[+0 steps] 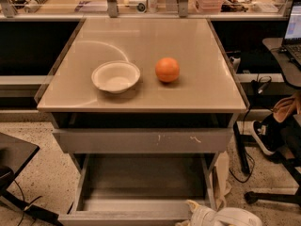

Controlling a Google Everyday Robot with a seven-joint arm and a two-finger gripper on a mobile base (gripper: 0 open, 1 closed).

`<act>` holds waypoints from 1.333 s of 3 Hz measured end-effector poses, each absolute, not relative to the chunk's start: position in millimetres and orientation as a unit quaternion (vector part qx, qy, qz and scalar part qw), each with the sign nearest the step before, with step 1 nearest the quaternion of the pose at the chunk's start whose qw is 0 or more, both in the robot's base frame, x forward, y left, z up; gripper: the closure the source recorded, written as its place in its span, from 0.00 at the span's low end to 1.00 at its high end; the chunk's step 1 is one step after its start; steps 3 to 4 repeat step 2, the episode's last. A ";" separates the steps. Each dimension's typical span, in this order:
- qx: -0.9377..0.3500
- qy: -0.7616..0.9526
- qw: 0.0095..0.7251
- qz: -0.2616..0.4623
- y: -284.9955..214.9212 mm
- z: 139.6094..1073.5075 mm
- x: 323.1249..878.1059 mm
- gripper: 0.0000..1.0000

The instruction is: Open middle drawer

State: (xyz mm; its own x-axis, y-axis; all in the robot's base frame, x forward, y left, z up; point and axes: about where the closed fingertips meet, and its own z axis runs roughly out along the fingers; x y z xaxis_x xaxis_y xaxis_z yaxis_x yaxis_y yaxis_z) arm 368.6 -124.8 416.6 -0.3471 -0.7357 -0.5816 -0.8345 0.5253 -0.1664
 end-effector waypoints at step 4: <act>-0.481 0.817 0.309 0.080 -124.8 416.5 368.6 0.00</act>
Offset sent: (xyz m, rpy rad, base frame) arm 0.0000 0.0000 0.0000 0.0000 0.0000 0.0000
